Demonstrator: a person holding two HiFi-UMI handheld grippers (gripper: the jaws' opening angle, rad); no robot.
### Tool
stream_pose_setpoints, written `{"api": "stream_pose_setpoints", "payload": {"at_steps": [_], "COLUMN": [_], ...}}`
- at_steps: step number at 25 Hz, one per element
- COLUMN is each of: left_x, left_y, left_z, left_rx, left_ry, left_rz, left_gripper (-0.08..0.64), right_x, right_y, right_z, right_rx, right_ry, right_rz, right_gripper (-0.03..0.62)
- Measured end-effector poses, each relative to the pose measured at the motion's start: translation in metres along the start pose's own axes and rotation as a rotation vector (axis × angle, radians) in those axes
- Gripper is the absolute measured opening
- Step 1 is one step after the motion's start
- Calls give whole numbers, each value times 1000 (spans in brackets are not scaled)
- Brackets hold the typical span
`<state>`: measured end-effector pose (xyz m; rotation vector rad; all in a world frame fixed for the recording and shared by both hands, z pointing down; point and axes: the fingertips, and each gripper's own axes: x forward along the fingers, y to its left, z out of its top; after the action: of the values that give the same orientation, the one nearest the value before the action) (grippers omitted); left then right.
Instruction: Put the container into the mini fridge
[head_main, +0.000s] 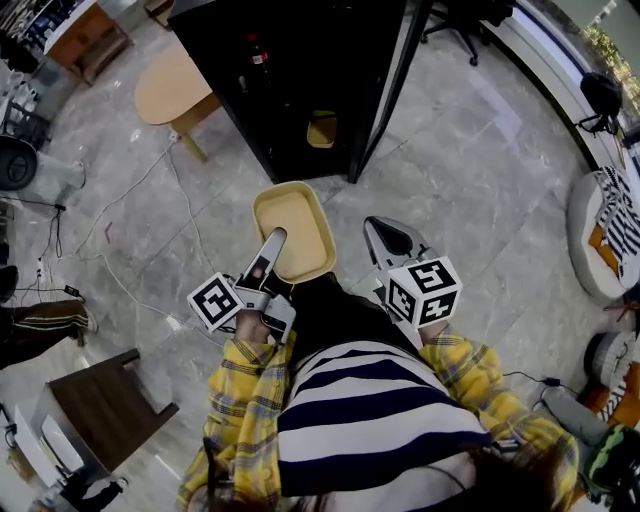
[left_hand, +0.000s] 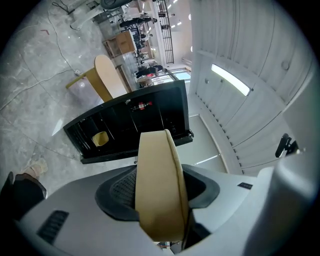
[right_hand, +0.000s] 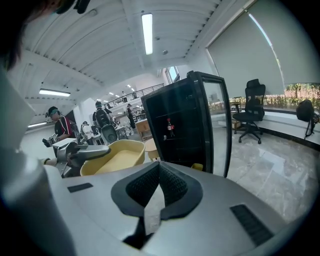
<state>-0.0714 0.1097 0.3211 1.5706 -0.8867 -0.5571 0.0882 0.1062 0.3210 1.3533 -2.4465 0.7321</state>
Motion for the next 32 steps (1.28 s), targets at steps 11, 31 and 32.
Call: {"api": "stream_pose_setpoints", "payload": {"at_steps": [11,31,32], "left_x": [96,210,215], "left_y": [22,74,76], "left_z": [46,119,122], "left_rx": [34,66,61], "left_ry": [123,206,197], "left_rz": [-21,-12,-16], "left_gripper": [229,229,229], "right_x": [59,167,169], "right_y": [-35,-72,-74], "right_z": [14,43,44], "right_rx": [30,34,35], "right_ry": [52,64,62], "right_rz": [-98,-216,-219], "right_gripper": [26,26,26]}}
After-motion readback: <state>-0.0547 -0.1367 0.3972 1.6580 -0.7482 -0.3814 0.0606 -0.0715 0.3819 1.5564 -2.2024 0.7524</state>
